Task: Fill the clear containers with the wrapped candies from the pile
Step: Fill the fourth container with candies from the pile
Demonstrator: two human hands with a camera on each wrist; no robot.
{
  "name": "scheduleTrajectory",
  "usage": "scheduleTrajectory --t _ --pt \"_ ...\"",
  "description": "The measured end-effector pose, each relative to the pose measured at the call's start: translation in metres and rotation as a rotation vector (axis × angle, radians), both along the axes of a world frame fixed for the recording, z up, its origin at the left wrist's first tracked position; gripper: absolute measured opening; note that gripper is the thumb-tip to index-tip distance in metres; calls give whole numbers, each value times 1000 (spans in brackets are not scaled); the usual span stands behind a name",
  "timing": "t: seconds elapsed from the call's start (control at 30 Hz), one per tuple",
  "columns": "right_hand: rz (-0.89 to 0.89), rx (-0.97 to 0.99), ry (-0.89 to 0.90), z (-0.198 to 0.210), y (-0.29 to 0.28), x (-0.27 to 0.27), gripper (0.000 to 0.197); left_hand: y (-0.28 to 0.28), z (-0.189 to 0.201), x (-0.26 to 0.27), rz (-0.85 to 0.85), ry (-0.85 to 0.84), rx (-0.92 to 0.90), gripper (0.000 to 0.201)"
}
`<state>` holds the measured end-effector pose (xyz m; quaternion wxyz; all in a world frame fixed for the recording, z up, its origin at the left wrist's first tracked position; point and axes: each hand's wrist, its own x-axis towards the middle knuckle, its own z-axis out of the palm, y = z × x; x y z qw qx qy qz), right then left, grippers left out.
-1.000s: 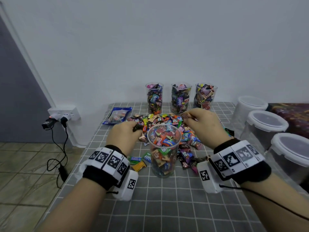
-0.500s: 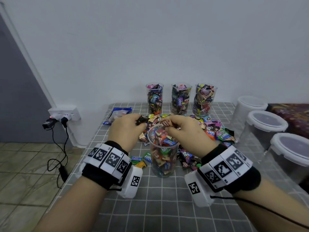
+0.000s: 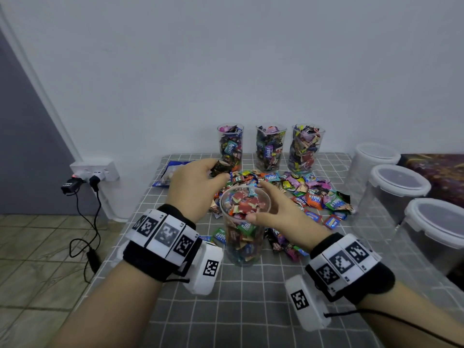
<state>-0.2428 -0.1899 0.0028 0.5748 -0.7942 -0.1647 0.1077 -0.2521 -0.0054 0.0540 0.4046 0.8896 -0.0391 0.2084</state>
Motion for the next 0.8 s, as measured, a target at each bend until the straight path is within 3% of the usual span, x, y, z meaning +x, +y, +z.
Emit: scheduleTrajectory --t 0.03,0.17,0.23,0.47,0.67,0.8 --pt "23 18 19 -4 1 0 108 -3 0 0 -17 5 -21 14" --pt "65 83 13 -10 4 0 73 -14 -2 2 -94 16 -81 14" --pt "69 100 8 -11 3 2 65 -20 -5 2 -118 31 -73 13" --pt "69 83 -17 -12 0 4 67 -28 -16 3 -168 42 46 20" --pt "58 85 -41 -12 1 3 66 -25 -19 4 -226 19 19 29" --pt "55 80 -52 -14 0 3 64 -24 -21 5 -225 -16 -35 22"
